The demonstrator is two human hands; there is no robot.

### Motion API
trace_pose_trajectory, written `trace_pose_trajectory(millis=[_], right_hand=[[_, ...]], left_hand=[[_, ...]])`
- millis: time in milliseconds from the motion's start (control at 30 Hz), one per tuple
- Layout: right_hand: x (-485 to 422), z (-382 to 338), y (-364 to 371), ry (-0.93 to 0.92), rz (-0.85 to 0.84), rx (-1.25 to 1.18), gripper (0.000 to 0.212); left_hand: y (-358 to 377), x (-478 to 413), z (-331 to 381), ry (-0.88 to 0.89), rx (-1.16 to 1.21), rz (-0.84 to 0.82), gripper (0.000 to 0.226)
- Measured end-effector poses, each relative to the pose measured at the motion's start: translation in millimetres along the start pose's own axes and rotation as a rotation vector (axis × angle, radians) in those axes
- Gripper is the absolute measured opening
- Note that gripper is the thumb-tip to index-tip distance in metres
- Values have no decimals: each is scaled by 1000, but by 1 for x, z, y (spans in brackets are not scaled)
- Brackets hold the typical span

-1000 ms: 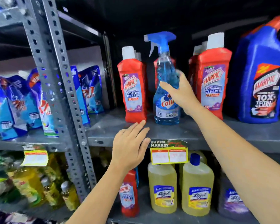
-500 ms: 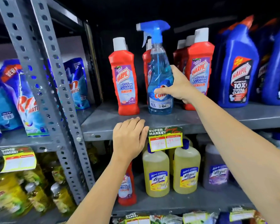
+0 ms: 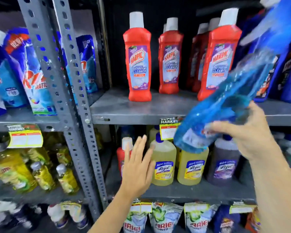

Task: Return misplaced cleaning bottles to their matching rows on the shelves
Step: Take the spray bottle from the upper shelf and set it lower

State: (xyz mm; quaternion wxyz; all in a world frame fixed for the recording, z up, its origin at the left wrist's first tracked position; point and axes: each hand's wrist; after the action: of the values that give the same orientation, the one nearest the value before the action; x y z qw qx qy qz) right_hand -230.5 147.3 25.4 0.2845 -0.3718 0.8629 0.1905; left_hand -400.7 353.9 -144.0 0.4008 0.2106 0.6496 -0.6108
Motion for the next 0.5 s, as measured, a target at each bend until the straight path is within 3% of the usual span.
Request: trace_pose_trajectory(millis=[167,267,400,500], right_hand=[[64,66,-12,264,-140,159,63],[90,118,-20,422,-166,238,61],[109,187,-38,580,-102,267,59],[110,223,-49,662,-65,294,65]], left_hand=[[48,96,9,23,-68,-497,50],[60,118,10,-34,-92,-710,59],[71,128,0,-91,-154,-797,69],[77,133,1,-96,-131,-905,64]])
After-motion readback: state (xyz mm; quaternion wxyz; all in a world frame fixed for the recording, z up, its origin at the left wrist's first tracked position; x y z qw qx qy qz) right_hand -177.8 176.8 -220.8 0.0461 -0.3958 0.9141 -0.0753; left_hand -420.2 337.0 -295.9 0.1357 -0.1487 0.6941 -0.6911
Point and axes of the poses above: each hand's wrist, its own x-axis away from the middle knuckle, its own y-axis out of the palm, z = x × y, and after that the axes turned 3 degrees about -x, right-handed
